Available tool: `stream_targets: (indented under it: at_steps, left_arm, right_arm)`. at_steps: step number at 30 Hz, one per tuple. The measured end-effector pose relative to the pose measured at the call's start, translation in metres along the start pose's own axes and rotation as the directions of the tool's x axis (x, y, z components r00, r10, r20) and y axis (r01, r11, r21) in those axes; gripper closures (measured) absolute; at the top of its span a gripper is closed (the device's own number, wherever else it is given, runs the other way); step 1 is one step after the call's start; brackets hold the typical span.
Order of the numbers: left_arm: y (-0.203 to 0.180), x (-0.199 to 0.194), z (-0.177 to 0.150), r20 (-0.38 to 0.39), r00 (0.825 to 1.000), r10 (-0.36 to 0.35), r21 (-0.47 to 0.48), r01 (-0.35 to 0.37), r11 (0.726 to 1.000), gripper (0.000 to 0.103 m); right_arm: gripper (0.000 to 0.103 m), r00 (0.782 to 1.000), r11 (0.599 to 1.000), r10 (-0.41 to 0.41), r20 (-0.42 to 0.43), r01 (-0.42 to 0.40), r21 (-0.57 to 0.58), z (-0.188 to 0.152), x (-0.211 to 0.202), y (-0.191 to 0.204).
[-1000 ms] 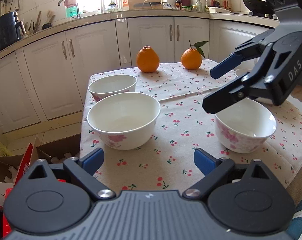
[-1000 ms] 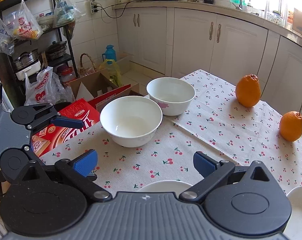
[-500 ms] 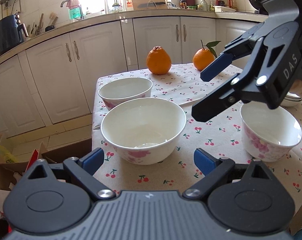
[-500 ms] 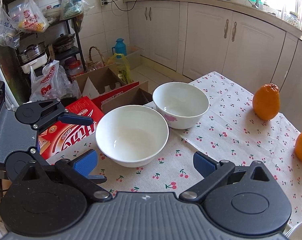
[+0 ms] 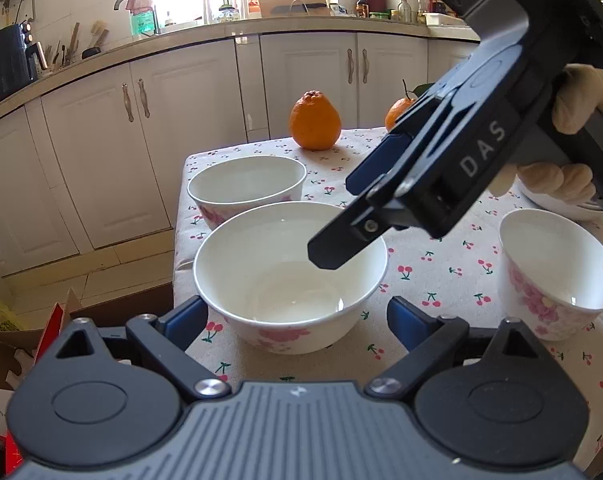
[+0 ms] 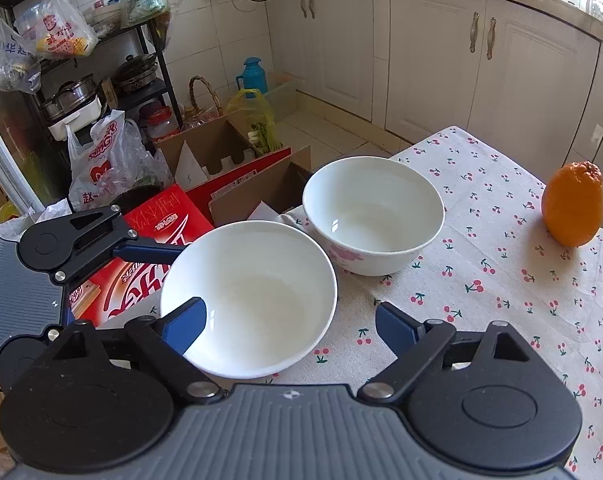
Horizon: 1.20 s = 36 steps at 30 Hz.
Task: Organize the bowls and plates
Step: 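Grasp the rim of the next white floral bowl with the right gripper, then lift the held bowl with the right gripper and carry it over the placed bowl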
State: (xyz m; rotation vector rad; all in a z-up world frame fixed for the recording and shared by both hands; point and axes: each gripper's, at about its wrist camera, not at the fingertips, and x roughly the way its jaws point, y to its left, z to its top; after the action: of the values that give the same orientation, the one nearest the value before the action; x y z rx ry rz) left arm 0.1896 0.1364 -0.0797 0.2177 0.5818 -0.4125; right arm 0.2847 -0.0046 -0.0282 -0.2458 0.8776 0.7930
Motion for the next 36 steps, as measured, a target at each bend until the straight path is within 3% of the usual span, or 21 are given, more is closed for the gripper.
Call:
stream_targets:
  at_steps: [18, 36]
  left_arm:
    - [0.006, 0.006, 0.003, -0.001, 1.000, -0.016, -0.006, 0.016, 1.000, 0.011]
    - [-0.001, -0.004, 0.011, -0.003, 1.000, -0.026, 0.017, 0.026, 1.000, 0.011]
  right_arm:
    - [0.039, 0.996, 0.996, 0.077, -0.046, -0.075, 0.038, 0.010, 0.025, -0.010]
    - [0.040, 0.997, 0.996, 0.074, -0.035, -0.073, 0.042, 0.005, 0.011, -0.006]
